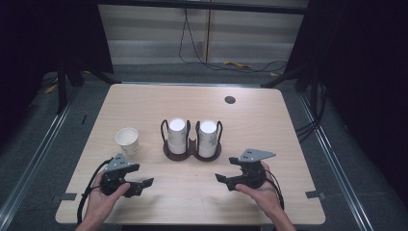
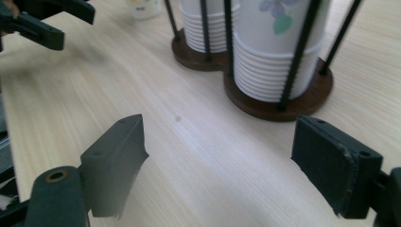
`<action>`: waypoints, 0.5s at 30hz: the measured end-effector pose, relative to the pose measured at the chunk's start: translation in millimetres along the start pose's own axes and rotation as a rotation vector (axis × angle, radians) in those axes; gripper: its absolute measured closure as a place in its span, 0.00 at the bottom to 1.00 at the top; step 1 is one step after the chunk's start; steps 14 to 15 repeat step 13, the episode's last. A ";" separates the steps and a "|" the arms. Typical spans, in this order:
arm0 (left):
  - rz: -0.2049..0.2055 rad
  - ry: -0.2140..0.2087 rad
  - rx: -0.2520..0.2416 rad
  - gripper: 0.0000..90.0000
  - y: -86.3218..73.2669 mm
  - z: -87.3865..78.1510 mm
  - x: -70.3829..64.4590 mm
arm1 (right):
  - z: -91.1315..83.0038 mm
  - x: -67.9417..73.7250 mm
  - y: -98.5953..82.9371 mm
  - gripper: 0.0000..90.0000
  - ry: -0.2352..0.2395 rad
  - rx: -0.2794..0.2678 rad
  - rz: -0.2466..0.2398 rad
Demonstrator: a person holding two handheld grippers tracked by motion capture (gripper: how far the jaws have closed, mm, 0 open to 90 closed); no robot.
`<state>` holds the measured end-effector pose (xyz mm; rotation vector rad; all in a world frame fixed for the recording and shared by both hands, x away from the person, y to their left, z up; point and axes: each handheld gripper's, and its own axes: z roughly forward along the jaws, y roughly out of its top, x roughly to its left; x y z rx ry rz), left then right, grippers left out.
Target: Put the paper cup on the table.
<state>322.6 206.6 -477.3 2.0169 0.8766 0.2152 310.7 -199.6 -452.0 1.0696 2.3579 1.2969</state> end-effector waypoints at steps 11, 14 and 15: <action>-0.037 -0.029 -0.008 0.23 3.6 22.7 -7.4 | 8.4 -7.6 -24.8 0.19 -0.070 0.020 0.093; -0.052 -0.035 0.029 0.21 -0.2 22.1 -7.6 | 12.4 -9.6 -26.9 0.20 -0.088 0.046 0.105; -0.052 -0.035 0.029 0.21 -0.2 22.1 -7.6 | 12.4 -9.6 -26.9 0.20 -0.088 0.046 0.105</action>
